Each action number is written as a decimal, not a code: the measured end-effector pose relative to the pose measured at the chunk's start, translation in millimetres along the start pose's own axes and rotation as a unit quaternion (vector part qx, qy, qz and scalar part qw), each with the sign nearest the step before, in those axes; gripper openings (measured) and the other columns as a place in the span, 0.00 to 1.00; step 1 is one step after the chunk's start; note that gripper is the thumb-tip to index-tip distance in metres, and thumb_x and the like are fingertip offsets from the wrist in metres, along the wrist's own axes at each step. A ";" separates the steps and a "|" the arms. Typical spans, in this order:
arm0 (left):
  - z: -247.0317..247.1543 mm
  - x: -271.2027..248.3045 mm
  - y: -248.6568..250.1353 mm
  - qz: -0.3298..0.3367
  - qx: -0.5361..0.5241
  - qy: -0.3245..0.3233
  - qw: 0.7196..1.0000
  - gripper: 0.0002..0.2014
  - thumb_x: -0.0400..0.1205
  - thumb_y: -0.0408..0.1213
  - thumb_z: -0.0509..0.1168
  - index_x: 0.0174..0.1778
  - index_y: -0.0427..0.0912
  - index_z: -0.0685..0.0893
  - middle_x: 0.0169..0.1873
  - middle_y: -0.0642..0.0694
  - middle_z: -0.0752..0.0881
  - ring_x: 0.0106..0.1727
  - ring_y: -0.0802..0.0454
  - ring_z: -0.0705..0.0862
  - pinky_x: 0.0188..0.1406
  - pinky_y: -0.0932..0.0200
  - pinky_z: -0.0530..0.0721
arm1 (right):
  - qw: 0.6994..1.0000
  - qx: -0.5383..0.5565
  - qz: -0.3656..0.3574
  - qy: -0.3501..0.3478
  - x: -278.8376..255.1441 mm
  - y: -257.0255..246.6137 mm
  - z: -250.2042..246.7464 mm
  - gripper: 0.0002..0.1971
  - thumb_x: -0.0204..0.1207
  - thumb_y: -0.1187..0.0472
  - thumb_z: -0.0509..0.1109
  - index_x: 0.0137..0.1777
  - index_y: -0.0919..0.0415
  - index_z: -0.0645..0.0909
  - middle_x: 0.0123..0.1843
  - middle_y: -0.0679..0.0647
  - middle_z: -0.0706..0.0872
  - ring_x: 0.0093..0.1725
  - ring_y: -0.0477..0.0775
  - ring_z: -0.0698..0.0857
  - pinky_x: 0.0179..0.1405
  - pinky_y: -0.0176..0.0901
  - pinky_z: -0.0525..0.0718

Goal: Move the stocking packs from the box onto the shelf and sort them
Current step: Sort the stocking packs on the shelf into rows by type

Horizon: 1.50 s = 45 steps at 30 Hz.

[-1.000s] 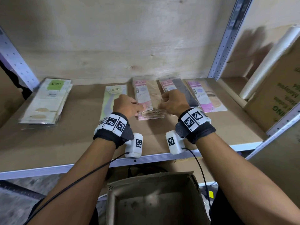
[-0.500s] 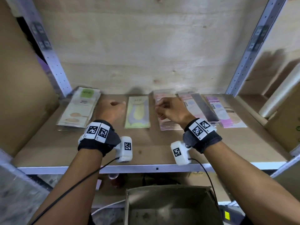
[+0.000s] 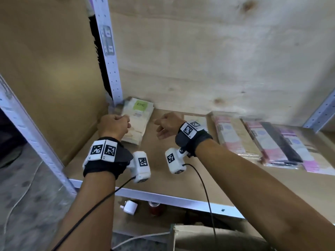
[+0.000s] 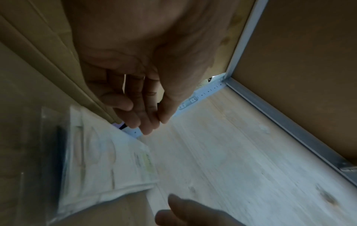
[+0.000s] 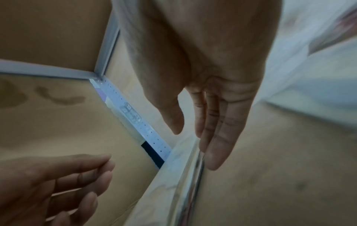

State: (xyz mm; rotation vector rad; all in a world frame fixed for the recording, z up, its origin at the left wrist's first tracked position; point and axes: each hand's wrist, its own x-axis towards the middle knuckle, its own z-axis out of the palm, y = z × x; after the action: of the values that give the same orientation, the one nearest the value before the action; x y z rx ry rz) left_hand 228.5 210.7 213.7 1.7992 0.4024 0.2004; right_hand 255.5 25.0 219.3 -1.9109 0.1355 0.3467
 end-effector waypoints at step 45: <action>134.4 -112.5 60.1 -0.058 -0.244 -0.339 0.907 0.15 0.86 0.37 0.66 0.67 0.37 0.81 0.54 0.42 0.90 0.54 0.49 0.89 0.41 0.61 0.92 | 0.946 -0.153 -0.223 0.180 -184.2 93.7 -190.6 0.26 0.73 0.38 0.75 0.69 0.46 0.81 0.59 0.37 0.82 0.60 0.29 0.80 0.51 0.26 0.81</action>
State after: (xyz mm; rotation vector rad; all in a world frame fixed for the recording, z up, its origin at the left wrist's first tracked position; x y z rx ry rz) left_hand 180.5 34.3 244.2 1.2383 -0.0485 -0.3803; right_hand 89.4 -199.3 253.0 -2.2285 -0.1203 -0.3070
